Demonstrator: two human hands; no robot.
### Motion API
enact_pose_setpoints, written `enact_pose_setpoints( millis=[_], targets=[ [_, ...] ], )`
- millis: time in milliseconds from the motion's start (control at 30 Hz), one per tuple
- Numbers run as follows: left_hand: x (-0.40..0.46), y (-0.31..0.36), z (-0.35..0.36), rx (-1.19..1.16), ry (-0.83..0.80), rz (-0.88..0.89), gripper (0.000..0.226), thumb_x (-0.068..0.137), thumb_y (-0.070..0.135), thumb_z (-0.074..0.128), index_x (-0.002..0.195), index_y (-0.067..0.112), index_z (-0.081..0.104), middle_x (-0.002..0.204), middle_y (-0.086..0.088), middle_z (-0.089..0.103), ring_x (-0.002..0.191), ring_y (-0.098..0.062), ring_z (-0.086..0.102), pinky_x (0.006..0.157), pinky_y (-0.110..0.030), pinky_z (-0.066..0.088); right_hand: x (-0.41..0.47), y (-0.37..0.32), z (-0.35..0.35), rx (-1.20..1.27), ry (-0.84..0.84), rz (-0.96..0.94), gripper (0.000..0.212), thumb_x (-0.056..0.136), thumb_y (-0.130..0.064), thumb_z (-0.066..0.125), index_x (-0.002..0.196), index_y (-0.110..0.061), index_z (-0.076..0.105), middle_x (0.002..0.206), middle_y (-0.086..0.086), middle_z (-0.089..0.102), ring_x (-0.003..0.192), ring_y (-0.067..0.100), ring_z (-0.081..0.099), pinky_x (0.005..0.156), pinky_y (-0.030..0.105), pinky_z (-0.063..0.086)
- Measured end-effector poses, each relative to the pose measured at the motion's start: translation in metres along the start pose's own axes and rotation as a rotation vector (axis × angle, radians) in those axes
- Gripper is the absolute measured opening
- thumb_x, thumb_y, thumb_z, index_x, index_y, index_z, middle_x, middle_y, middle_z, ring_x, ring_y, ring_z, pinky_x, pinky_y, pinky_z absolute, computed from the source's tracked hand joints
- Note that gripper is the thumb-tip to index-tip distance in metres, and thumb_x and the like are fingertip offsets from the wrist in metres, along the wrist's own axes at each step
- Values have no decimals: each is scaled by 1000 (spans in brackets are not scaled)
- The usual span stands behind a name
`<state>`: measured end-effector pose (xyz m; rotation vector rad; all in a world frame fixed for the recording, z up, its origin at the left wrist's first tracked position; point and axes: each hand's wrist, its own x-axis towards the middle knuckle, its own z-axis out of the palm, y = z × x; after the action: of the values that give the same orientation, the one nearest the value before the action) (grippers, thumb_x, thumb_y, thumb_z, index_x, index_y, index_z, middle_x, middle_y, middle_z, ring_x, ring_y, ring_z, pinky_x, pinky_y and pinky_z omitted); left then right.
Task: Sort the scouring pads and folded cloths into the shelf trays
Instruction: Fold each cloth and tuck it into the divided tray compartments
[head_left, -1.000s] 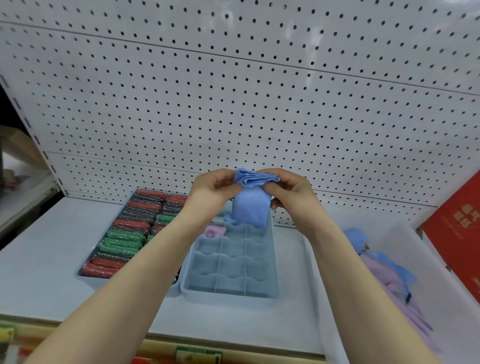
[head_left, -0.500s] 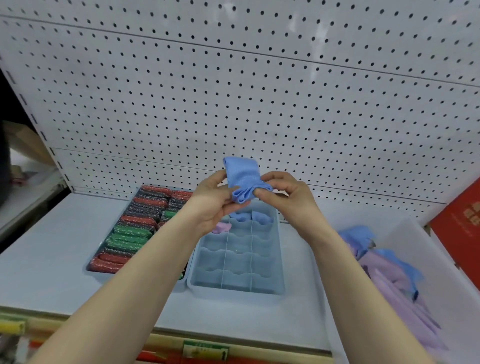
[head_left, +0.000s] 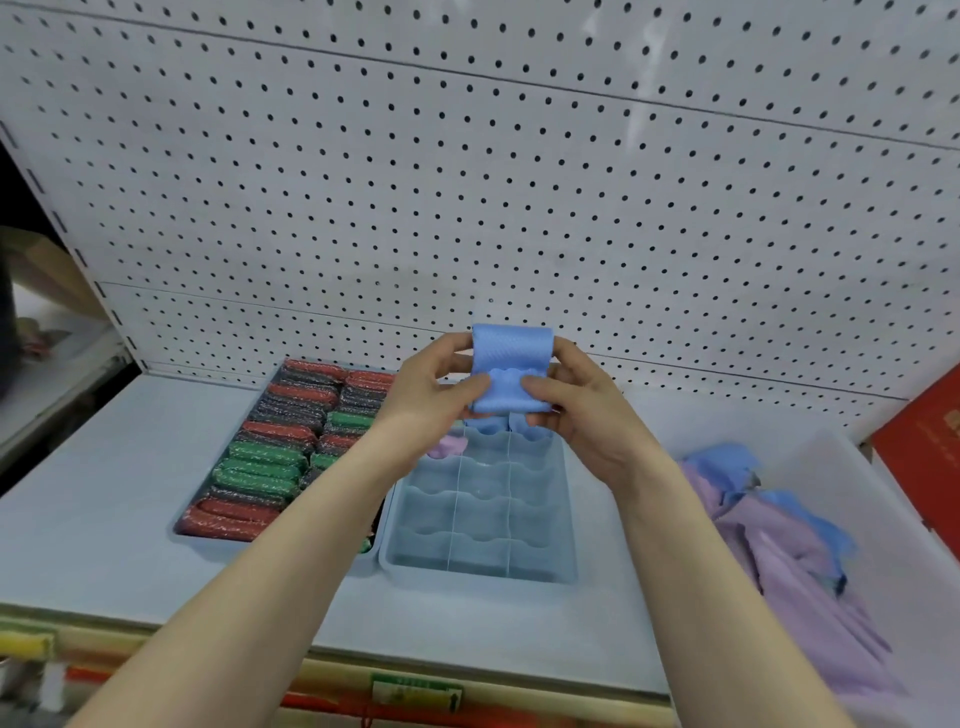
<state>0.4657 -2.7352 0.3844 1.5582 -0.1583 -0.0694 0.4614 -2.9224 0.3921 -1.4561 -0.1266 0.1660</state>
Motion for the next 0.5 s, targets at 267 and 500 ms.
enact_pose_setpoints(
  millis=[267,500],
  targets=[
    [-14,-22,-13,-128,-46,-183,18,97,15,55,99,10,72,103,-13,70,90,-32,72,80,-37,58,-7,40,15,-163,94,-151,56,82,20,40,67,-21,74,85,-2,64,66,9,61,58,19,49],
    [-16,-55,-24,67,-72,-116,18,88,5,68,104,15,69,105,0,66,84,-13,68,80,-31,60,-10,66,7,-177,83,156,18,93,-31,60,104,-26,73,99,1,72,79,16,70,64,27,56]
  ],
)
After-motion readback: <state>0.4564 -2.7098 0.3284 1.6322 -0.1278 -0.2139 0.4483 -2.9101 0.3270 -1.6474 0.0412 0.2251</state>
